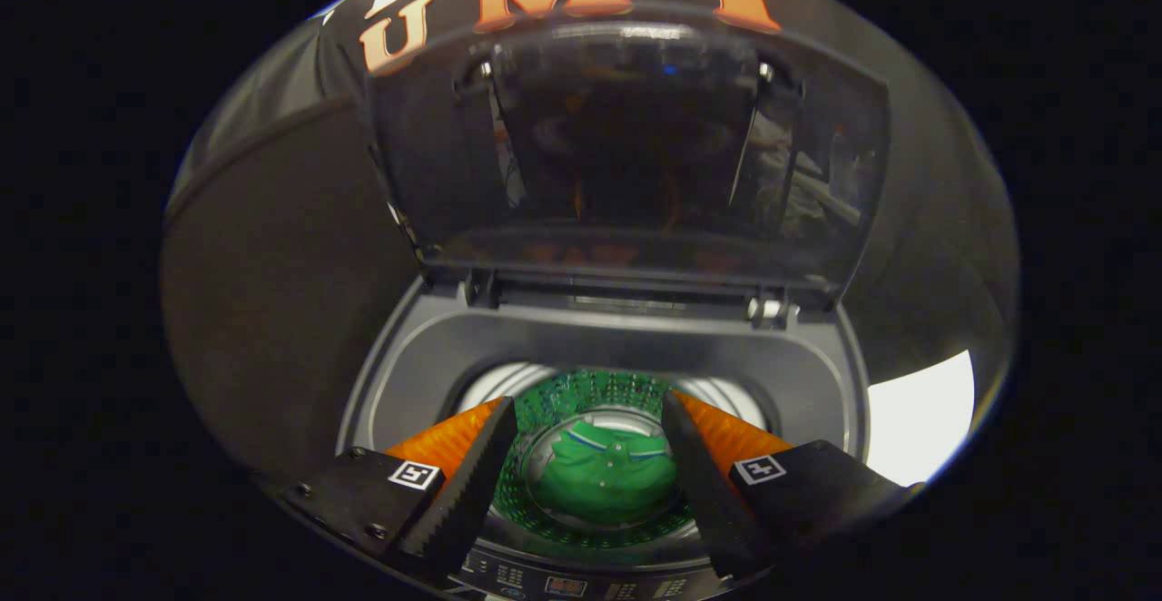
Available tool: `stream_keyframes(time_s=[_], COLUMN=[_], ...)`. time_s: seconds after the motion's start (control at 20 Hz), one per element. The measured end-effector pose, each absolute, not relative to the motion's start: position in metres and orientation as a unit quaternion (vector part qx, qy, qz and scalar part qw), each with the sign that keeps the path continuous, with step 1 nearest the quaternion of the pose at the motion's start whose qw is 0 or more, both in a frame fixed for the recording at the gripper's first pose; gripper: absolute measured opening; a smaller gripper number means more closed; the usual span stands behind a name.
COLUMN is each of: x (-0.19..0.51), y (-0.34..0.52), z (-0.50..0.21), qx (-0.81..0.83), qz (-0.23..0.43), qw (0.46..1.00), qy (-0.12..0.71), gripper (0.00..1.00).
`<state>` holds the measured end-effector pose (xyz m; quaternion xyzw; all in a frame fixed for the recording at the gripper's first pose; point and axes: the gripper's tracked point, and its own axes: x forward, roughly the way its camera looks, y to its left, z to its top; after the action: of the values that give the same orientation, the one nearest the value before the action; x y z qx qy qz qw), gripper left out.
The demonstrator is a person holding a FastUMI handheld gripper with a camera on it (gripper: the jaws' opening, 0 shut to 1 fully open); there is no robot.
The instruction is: Put the clothes into the washing machine and then close the washing machine lid.
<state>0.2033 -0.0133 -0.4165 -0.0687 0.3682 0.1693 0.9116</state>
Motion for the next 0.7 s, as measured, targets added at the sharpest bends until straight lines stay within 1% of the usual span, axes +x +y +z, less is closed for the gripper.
stream_keyframes(time_s=[0.4,0.7], x=[0.236,0.272], y=[0.006,0.023], z=[-0.254,-0.145], qx=[-0.026,0.015], qz=[0.189,0.198], qw=[0.954,0.966], qy=[0.233,0.167], gripper=[1.0,1.0])
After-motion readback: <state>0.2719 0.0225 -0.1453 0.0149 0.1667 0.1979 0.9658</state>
